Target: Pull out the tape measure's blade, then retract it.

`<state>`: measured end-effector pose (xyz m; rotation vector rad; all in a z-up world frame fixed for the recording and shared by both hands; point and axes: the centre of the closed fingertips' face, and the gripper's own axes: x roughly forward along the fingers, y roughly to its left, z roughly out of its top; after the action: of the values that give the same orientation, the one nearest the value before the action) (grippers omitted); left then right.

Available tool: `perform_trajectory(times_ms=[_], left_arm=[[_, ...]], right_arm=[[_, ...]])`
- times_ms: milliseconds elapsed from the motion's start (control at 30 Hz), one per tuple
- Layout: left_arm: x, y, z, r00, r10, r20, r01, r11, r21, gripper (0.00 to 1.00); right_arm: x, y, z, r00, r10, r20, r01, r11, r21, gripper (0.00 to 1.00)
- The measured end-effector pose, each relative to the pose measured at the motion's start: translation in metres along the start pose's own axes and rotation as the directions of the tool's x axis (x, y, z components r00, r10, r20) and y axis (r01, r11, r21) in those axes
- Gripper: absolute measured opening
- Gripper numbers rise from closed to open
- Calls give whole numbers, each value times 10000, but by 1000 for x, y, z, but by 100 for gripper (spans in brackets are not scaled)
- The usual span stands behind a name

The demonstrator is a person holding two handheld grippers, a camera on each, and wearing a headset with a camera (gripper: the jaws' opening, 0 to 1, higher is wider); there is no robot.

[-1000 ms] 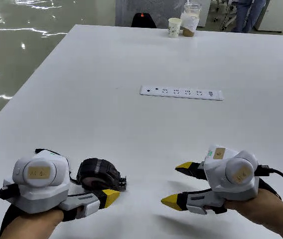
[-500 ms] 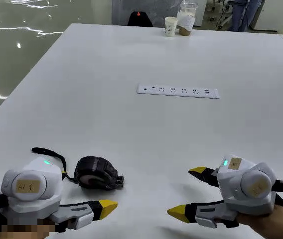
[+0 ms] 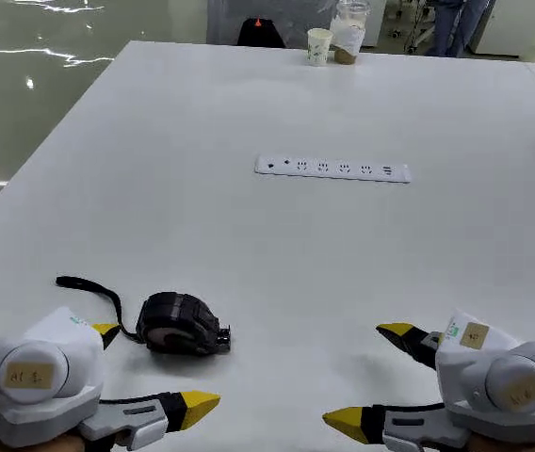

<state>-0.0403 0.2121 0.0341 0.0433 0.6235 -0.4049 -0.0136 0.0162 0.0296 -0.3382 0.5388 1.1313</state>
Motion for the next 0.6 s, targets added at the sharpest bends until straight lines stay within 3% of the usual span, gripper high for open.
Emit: perform_trajectory(times_ms=[600], left_arm=[[-12,-14,0,9978,-580,324,563,9971,508,98]], right_arm=[[-23,9,-8,9964,-622,577,581,9958,707,86]])
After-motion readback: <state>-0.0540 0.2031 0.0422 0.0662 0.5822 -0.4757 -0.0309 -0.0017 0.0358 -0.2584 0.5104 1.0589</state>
